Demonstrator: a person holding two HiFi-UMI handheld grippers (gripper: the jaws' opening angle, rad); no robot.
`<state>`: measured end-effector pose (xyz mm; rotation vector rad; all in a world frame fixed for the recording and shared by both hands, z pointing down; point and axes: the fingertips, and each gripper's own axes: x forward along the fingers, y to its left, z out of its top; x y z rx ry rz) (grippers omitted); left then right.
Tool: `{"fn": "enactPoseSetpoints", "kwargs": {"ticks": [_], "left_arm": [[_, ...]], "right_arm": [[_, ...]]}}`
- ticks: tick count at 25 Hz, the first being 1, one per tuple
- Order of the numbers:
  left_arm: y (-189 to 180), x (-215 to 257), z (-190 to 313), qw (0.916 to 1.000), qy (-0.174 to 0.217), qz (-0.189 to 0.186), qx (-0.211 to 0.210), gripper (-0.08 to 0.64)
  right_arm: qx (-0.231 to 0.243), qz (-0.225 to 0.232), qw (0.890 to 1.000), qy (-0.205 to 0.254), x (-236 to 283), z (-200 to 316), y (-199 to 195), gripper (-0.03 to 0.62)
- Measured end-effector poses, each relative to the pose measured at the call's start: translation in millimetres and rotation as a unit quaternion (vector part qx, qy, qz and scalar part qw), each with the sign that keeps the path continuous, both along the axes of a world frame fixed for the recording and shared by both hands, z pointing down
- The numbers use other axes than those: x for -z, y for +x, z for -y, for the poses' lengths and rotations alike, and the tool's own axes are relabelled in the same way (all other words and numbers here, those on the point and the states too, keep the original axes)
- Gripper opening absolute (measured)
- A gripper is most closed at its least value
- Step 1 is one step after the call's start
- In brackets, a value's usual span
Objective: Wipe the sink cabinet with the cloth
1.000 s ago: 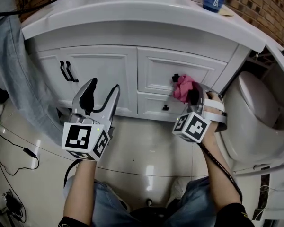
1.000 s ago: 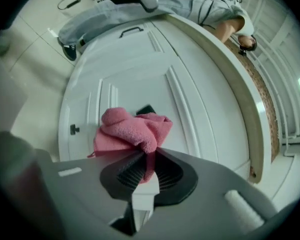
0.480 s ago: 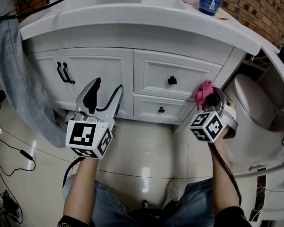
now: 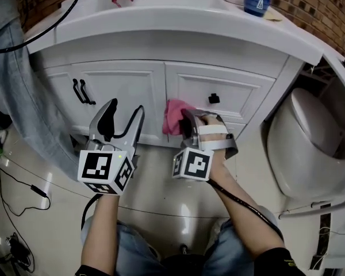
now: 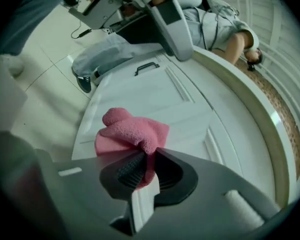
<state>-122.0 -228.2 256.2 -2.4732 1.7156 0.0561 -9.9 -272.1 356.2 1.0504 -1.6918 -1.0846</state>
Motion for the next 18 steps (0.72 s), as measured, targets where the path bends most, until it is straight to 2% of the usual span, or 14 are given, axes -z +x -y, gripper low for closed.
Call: {"fn": "enactPoseSetpoints", "kwargs": {"ticks": [2,5,9,12,18], "left_arm": [[-3,-1,-4,1.0,-0.001,0.009,0.0,0.275],[-16,2,-11,0.9999,0.0,0.013,0.007,0.275],[-31,-1,-12,0.9998,-0.006,0.009,0.018,0.275],[-33,1,-10,0.9998,-0.004,0.001,0.017,0.275],[-14,3,-9,1.0,0.0,0.003,-0.004,0.275]], "right_arm": [[0.014,0.002,1.0,0.018,8,5,-33,0.043],[0.004,0.022,1.0,0.007,6,20,-59,0.043],[0.01,-0.021,1.0,0.01,-11,22,-63,0.043],[-0.01,-0.044,0.999,0.007,-17,23,-34,0.043],[-0.085,-0.081,0.993,0.015,-23,25,67,0.043]]}}
